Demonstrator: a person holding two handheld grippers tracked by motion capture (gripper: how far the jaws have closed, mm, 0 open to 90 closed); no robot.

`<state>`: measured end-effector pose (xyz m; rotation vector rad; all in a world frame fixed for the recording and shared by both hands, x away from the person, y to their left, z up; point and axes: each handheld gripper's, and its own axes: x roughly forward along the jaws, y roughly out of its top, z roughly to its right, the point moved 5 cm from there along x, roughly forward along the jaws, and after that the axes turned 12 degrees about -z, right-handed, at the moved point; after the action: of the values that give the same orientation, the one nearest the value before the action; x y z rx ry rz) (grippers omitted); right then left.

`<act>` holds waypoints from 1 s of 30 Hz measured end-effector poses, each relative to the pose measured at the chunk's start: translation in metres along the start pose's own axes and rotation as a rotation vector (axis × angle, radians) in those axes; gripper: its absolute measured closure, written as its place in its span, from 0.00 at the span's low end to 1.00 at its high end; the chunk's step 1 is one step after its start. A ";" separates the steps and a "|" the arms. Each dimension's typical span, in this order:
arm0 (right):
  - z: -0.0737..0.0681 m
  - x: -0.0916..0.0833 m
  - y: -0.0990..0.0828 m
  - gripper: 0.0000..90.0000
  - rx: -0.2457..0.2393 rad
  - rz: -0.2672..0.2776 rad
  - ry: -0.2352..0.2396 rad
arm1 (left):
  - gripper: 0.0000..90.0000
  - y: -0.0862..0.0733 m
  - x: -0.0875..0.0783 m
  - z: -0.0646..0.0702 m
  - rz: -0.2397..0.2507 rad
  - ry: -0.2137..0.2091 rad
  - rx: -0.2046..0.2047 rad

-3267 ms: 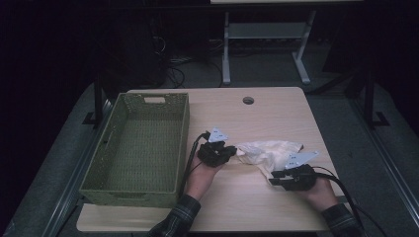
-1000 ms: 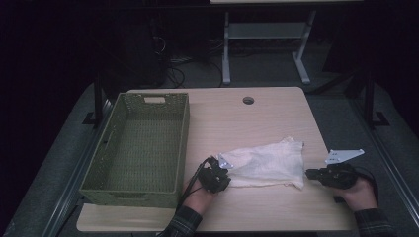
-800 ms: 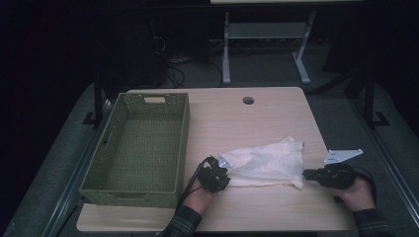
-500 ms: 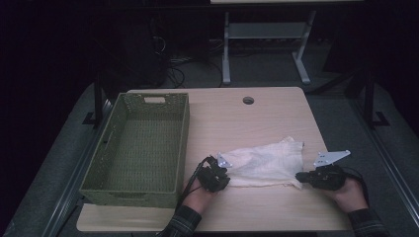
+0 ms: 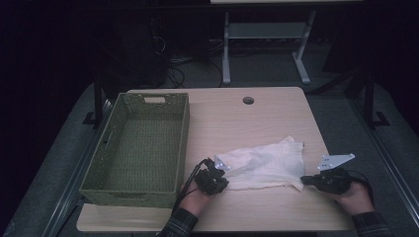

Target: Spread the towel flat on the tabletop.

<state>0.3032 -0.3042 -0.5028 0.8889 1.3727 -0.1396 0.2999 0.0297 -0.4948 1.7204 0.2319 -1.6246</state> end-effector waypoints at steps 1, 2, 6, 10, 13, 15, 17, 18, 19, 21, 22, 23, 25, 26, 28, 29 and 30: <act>-0.006 -0.002 -0.004 1.00 -0.006 -0.006 0.000 | 0.92 -0.002 -0.001 0.004 -0.007 -0.007 0.010; -0.008 -0.003 -0.006 1.00 -0.008 -0.007 0.000 | 0.92 -0.002 -0.001 0.004 -0.007 -0.007 0.010; -0.012 -0.005 -0.010 0.99 -0.017 -0.010 0.000 | 0.85 -0.005 -0.005 0.013 0.002 -0.035 0.013; -0.006 -0.010 -0.001 0.94 -0.006 0.037 0.004 | 0.78 0.009 -0.011 0.007 0.050 -0.018 0.001; 0.000 -0.013 0.010 0.92 -0.006 0.060 -0.008 | 0.74 0.018 -0.011 0.000 0.063 0.003 -0.002; 0.003 -0.013 0.014 0.90 -0.009 0.067 -0.007 | 0.72 0.027 -0.011 -0.009 0.088 0.015 -0.019; 0.009 -0.012 0.024 0.88 -0.012 0.083 -0.008 | 0.70 0.040 -0.013 -0.023 0.132 0.030 -0.044; 0.009 -0.012 0.024 0.88 -0.012 0.083 -0.008 | 0.69 0.040 -0.013 -0.023 0.132 0.030 -0.044; 0.011 -0.011 0.026 0.88 -0.015 0.091 -0.010 | 0.69 0.044 -0.013 -0.028 0.144 0.035 -0.055; 0.011 -0.008 0.032 0.85 -0.013 0.103 0.004 | 0.67 0.057 -0.013 -0.044 0.163 0.065 -0.080; 0.012 -0.007 0.033 0.85 -0.022 0.107 0.005 | 0.67 0.060 -0.012 -0.049 0.167 0.074 -0.089; 0.012 -0.007 0.033 0.85 -0.022 0.107 0.005 | 0.67 0.060 -0.012 -0.049 0.167 0.074 -0.089; 0.009 -0.004 0.032 0.83 -0.020 0.093 0.013 | 0.67 0.070 -0.006 -0.059 0.181 0.075 -0.113; 0.009 -0.003 0.031 0.83 -0.015 0.090 0.020 | 0.67 0.070 -0.006 -0.059 0.181 0.075 -0.113; 0.010 -0.003 0.030 0.83 -0.027 0.094 0.013 | 0.67 0.073 0.001 -0.066 0.169 0.071 -0.119; 0.009 -0.004 0.030 0.83 -0.015 0.098 0.022 | 0.67 0.074 0.004 -0.068 0.168 0.059 -0.123; 0.010 -0.005 0.030 0.83 -0.018 0.100 0.019 | 0.67 0.074 0.008 -0.070 0.163 0.056 -0.127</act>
<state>0.3267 -0.2919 -0.4855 0.9445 1.3424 -0.0420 0.4005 0.0176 -0.4790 1.6452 0.2121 -1.4155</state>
